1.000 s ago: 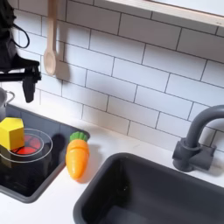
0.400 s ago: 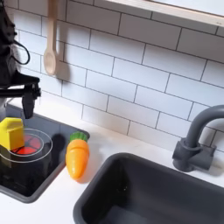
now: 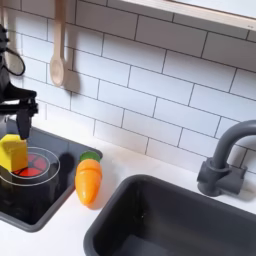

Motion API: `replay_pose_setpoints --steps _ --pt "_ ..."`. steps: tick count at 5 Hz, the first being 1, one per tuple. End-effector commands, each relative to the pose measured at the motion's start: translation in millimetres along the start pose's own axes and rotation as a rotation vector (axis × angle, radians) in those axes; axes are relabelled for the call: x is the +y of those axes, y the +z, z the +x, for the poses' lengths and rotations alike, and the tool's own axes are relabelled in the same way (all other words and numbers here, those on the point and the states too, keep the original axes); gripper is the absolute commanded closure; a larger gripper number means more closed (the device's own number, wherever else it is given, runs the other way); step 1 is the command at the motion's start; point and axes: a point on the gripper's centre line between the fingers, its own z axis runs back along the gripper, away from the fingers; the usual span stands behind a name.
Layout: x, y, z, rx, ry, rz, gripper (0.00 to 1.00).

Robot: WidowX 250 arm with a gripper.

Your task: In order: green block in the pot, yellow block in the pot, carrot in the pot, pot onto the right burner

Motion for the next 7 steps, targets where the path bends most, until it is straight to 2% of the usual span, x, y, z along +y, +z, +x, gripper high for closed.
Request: replay_pose_setpoints --steps 1,2,3,4,5,7 --pt "4.4 -2.8 1 0.013 0.001 0.000 0.00" --pt "-0.1 -5.3 3 0.016 -0.009 -0.003 0.00" --pt "-2.9 -13.6 4 0.031 -0.016 -0.005 0.00" --pt "-3.5 -18.1 7 0.032 -0.011 0.007 0.00" --pt "-14.2 -26.2 11 0.041 -0.033 0.014 0.00" --pt "-10.1 -31.7 20 0.039 -0.017 0.031 0.00"
